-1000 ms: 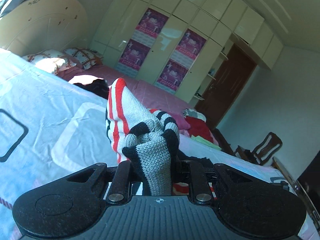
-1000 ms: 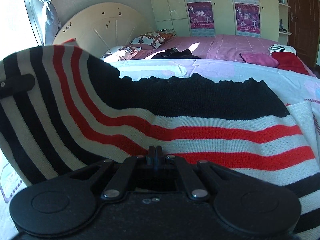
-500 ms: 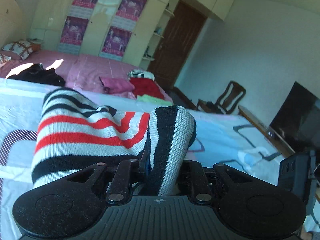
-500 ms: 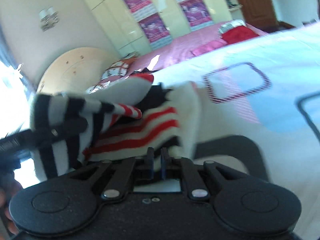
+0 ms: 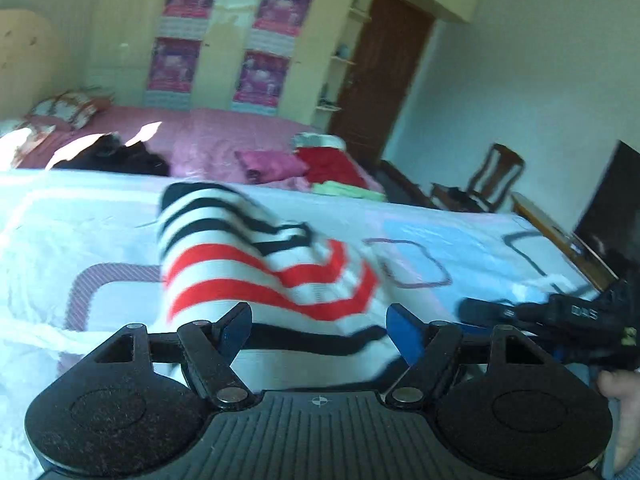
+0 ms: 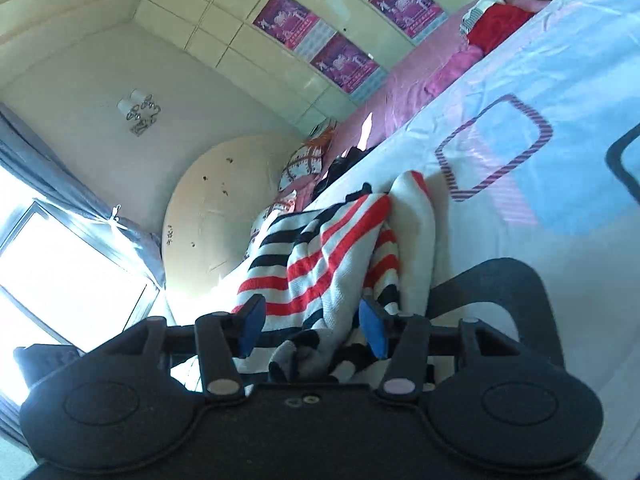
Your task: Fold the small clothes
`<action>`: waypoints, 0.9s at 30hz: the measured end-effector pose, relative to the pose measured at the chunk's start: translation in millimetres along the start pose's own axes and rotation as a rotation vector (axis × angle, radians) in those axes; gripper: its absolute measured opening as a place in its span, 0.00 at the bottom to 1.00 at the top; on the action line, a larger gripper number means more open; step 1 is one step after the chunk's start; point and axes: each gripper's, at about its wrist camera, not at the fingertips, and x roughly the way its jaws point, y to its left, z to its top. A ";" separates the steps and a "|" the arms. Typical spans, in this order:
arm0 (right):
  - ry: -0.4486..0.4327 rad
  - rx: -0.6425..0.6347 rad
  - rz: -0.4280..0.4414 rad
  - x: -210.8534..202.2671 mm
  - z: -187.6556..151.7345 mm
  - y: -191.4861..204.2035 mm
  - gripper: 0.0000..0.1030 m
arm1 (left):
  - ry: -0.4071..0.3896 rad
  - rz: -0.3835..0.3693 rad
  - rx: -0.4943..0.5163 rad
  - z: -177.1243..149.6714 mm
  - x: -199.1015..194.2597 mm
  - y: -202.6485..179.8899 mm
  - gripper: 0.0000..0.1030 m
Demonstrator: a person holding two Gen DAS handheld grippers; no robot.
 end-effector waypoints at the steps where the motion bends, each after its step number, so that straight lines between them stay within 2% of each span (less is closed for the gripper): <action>1: 0.020 -0.003 -0.008 7.8 2.9 0.3 0.51 | -0.002 0.011 -0.036 0.4 3.1 13.3 0.71; 4: 0.120 0.034 -0.017 38.2 6.1 -6.7 0.52 | 0.043 0.098 -0.077 -4.5 18.3 38.5 0.71; 5: 0.147 0.057 -0.025 45.9 6.5 -10.1 0.52 | 0.061 0.102 -0.102 -8.9 21.8 45.3 0.71; 8: 0.174 0.080 -0.001 58.1 8.1 -10.9 0.55 | 0.089 0.063 -0.201 -31.3 32.7 63.3 0.71; 11: 0.185 0.033 -0.030 72.8 14.7 -4.6 0.53 | 0.055 0.020 -0.264 -40.6 30.3 70.1 0.71; 13: 0.196 -0.002 -0.044 82.8 19.9 -3.1 0.51 | 0.027 0.009 -0.268 -38.4 26.8 70.8 0.71; 15: 0.195 -0.032 -0.059 85.3 24.5 -1.0 0.46 | 0.041 0.007 -0.259 -30.3 36.9 69.9 0.71; 19: 0.205 0.003 -0.048 65.9 23.6 -6.7 0.49 | 0.046 -0.001 -0.238 -27.2 38.4 73.7 0.72; 22: 0.245 0.063 -0.003 55.7 13.2 -17.2 0.50 | 0.046 -0.004 -0.238 -29.4 39.5 79.9 0.71; 27: 0.246 0.078 0.025 83.6 22.0 -15.6 0.53 | 0.035 -0.019 -0.308 -34.4 50.7 87.1 0.71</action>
